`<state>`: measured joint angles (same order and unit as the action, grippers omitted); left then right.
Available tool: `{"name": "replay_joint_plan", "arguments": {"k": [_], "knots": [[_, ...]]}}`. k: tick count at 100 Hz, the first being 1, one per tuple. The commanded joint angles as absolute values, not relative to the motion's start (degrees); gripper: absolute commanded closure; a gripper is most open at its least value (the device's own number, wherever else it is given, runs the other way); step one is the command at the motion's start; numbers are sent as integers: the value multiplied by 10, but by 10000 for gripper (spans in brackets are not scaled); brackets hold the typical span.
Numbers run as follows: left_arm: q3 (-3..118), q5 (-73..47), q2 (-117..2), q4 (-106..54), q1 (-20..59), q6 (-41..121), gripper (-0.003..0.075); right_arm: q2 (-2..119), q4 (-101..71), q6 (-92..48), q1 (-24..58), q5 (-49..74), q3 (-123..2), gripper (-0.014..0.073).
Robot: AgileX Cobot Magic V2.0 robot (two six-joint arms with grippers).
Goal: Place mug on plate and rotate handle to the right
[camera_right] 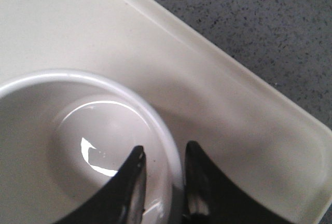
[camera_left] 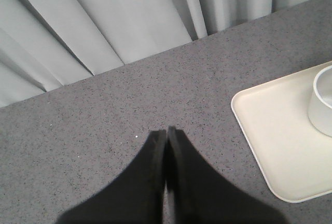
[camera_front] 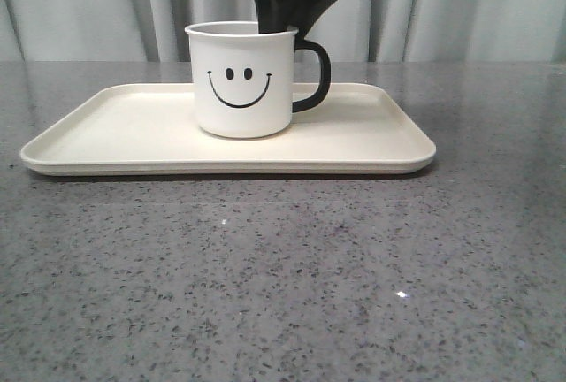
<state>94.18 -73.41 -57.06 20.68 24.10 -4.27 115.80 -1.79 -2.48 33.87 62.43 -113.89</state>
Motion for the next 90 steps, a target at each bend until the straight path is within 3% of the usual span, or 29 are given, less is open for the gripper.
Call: {"name": "replay_joint_plan", "arguments": {"k": [1,42,90], "knots": [[954,-722,-566,214,244,-49,740,1105,-16,-31,335,595,-1157,375],[954,-722,-567,214,244,-49,740,1017,-15,-31,335,545,-1186,375],[954,-722,-572,214,244,-49,740,803,114,-31,335,509,-1181,377]]}}
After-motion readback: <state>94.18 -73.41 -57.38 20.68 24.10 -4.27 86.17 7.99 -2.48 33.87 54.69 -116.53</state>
